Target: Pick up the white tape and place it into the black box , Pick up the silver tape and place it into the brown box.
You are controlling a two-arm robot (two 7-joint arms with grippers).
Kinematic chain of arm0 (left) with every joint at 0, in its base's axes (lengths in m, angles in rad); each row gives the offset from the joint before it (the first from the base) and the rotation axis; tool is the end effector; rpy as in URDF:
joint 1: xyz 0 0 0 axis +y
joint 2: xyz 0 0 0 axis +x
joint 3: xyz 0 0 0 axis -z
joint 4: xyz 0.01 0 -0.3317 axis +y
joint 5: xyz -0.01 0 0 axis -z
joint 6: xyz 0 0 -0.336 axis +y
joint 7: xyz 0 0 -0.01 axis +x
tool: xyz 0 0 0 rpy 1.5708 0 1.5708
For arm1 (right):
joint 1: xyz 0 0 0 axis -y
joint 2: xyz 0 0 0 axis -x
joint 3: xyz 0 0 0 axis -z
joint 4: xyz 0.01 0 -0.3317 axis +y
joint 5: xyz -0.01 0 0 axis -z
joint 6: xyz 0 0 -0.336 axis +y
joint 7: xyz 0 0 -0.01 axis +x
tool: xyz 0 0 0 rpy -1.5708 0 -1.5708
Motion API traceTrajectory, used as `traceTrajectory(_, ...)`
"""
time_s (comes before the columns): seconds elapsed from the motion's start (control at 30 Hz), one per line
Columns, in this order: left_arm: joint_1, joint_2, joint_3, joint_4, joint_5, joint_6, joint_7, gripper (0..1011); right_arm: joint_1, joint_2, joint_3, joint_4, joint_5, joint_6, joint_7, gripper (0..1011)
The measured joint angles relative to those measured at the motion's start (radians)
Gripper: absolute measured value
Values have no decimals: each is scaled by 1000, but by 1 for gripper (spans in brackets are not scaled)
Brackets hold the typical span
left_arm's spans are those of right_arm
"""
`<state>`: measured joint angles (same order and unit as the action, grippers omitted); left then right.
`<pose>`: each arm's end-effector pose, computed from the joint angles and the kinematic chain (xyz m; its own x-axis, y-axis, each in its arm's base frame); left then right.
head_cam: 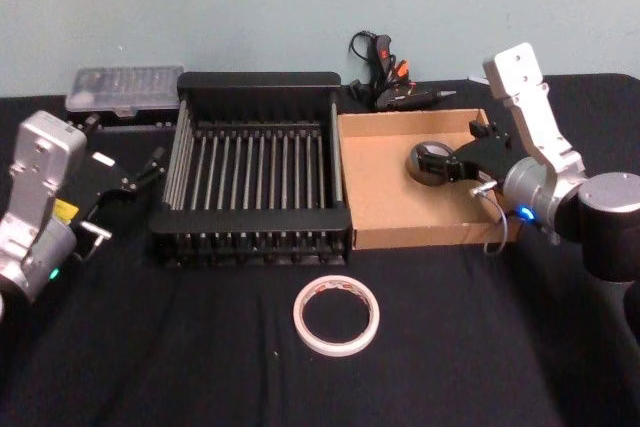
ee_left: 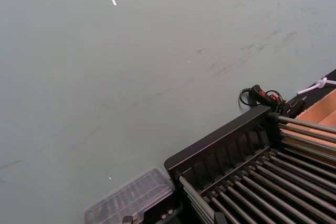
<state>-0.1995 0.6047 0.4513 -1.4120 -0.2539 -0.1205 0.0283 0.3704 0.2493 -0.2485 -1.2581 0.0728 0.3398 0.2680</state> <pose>0.3906 0.0992 -0.3411 0.2922 0.8803 0.3737 -0.9553 0.2872 0.0703 0.4677 -0.0312 -0.3087 0.3909 -0.9084 0.1483 0.8725 0.3144 -0.3740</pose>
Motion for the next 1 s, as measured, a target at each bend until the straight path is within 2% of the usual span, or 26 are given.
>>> traceTrajectory(0.3, 0, 0, 0, 0, 0, 0, 0, 1001, -65, 28, 24, -127, 30, 80, 33, 1002)
traceTrajectory(0.5, 0, 0, 0, 0, 0, 0, 0, 1001, -120, 62, 26, -236, 50, 139, 58, 1002)
traceTrajectory(0.7, 0, 0, 0, 0, 0, 0, 0, 1001, -173, 107, 6, -342, 60, 202, 90, 1002)
traceTrajectory(1.0, 0, 0, 0, 0, 0, 0, 0, 1001, -225, 151, -27, -432, 68, 249, 118, 1002)
